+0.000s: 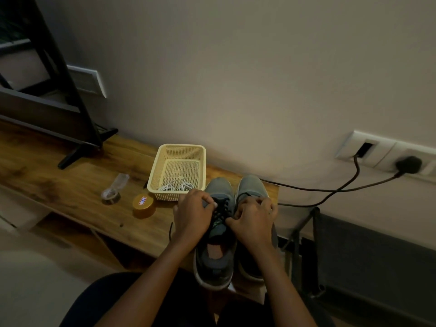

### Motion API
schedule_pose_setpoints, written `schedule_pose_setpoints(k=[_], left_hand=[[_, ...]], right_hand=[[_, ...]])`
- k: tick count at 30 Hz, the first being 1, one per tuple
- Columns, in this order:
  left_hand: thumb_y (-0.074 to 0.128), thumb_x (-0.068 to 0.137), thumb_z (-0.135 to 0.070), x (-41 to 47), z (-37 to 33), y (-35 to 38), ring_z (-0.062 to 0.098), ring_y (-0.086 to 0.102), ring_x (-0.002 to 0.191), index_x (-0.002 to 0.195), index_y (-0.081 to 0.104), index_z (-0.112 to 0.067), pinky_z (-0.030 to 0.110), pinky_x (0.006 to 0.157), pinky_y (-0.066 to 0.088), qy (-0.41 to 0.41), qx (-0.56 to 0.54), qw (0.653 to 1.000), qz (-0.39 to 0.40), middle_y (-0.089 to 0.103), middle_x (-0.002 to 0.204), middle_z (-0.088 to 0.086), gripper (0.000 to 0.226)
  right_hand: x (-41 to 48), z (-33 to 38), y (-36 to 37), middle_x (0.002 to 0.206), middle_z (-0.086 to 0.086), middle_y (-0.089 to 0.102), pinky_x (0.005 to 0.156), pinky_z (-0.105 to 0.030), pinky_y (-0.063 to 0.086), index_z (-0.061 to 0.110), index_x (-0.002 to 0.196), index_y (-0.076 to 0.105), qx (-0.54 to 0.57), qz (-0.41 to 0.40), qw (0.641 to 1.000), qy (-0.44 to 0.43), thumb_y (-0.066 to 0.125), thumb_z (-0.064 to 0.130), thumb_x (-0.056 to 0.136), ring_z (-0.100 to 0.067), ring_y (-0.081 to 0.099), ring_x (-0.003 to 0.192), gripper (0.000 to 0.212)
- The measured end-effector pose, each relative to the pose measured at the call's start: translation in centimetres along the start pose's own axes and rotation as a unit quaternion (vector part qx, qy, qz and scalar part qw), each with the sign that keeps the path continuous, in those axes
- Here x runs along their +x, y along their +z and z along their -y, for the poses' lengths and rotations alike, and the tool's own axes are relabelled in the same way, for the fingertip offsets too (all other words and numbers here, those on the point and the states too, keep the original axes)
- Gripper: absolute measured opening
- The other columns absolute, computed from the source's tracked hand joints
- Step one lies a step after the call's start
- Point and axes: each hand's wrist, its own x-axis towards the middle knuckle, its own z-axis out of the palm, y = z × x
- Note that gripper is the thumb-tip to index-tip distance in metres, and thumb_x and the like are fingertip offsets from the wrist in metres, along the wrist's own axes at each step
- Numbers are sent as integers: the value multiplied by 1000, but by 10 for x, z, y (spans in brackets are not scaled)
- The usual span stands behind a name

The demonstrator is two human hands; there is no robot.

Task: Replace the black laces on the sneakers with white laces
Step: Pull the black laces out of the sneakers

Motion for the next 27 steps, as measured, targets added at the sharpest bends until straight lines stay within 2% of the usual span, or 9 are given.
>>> schedule_pose_setpoints(k=[2,5,8,10,13,17,21,23,27], left_hand=[[66,85,-21,0,-1,-2,18,45,114,75,49,-29,35,92,34,19,10,1000,15,57,107,-10,21],[62,80,-12,-1,-5,-8,17,30,126,95,48,-31,33,93,24,113,59,989,73,45,125,-11,28],[64,78,-21,-6,-7,-10,17,8,139,105,54,-34,41,105,15,160,155,964,148,25,147,-13,32],[65,81,-31,-8,-6,-8,20,1,142,107,58,-35,45,108,13,163,218,950,152,20,152,-12,27],[63,84,-40,-8,-7,-4,18,5,142,100,64,-33,41,107,10,164,228,953,111,27,150,-14,18],[64,84,-39,-5,-6,-3,14,14,139,92,68,-30,38,106,13,160,189,965,84,37,144,-17,12],[63,87,-31,-4,-7,-4,12,29,128,88,63,-25,33,99,25,134,146,980,20,49,131,-13,6],[61,89,-26,1,-5,-10,14,35,123,89,60,-22,31,95,29,100,118,987,-33,52,126,-10,4],[58,90,-18,2,-1,-14,17,38,118,88,50,-23,26,87,24,96,74,992,-43,55,116,-7,9]], right_hand=[[0,-1,0,118,5,55,108,-42,12,14,88,65,7,1,1000,0,63,39,78,-24,29,123,26],[-1,-6,-3,121,9,53,110,-41,12,19,78,67,28,9,1000,-5,63,35,80,-23,26,124,17],[-1,-8,-5,128,11,52,108,-40,10,18,82,70,41,11,999,-9,64,35,81,-24,23,128,19],[-1,-7,-4,130,11,52,108,-40,11,18,84,72,39,11,999,-12,64,36,81,-24,23,128,20],[-2,-7,-2,129,11,53,108,-41,11,18,84,72,35,7,999,-12,64,36,80,-24,24,128,20],[-2,-6,0,125,10,54,109,-41,9,18,87,69,34,6,999,0,64,40,80,-23,24,130,24],[-2,-5,-2,123,6,54,109,-40,10,23,74,59,36,7,999,14,63,34,80,-24,23,130,13],[-4,-4,-3,120,4,55,109,-39,11,25,68,48,45,11,999,20,64,33,80,-24,23,131,21],[-4,-4,-2,123,4,53,109,-39,10,24,74,52,47,6,999,13,65,32,80,-24,22,131,17]])
